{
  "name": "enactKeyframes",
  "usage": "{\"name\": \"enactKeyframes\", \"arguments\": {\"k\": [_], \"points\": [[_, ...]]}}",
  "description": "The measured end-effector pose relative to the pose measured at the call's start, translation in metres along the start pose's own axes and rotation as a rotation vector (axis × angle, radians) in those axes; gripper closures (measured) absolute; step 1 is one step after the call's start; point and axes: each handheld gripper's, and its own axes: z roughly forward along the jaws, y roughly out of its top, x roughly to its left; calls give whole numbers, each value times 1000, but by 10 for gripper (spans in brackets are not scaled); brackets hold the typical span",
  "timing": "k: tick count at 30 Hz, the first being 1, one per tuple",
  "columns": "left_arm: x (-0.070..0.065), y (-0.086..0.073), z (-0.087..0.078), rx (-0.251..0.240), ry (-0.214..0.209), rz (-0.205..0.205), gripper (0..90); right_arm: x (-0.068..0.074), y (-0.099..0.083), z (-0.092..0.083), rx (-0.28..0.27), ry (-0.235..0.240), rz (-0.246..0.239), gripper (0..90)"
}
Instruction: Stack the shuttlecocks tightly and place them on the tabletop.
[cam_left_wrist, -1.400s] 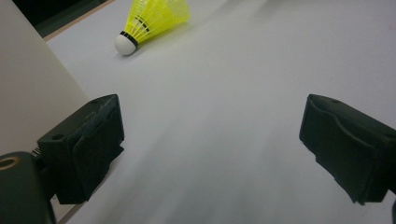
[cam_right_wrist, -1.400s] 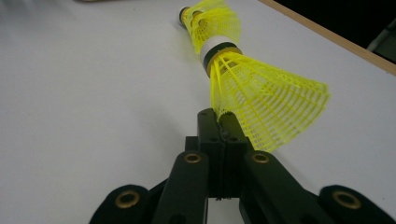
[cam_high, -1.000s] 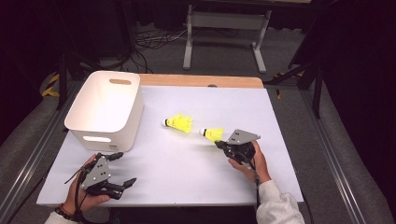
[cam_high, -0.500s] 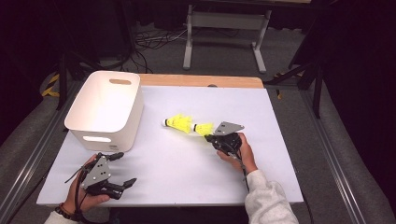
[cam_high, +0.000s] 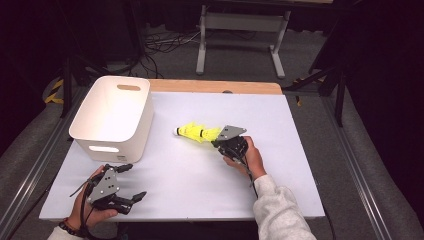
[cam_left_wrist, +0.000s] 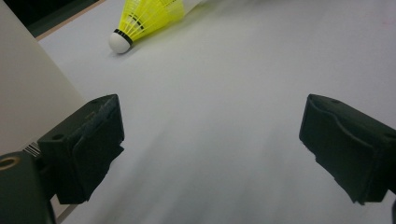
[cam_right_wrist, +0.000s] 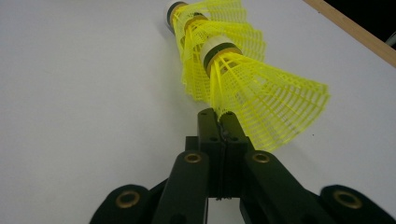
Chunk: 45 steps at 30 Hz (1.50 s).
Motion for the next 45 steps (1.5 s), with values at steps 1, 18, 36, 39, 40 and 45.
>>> {"name": "enactKeyframes", "arguments": {"k": [1,18,36,39,40,45], "points": [[0,0,0,0,-1,-2,75,0,1,3,2,6,5,900],[-1,0,-1,-5,-1,10,74,15,17,10,-12,79,-38,898],[-2,1,-1,-5,-5,14,74,21,17,28,8,24,1,877],[-2,1,-2,-5,-4,18,74,22,17,30,12,22,6,851],[-2,1,-2,-5,-4,19,74,22,17,31,12,20,4,842],[-1,0,-2,-6,-5,18,74,23,17,34,22,20,5,812]]}}
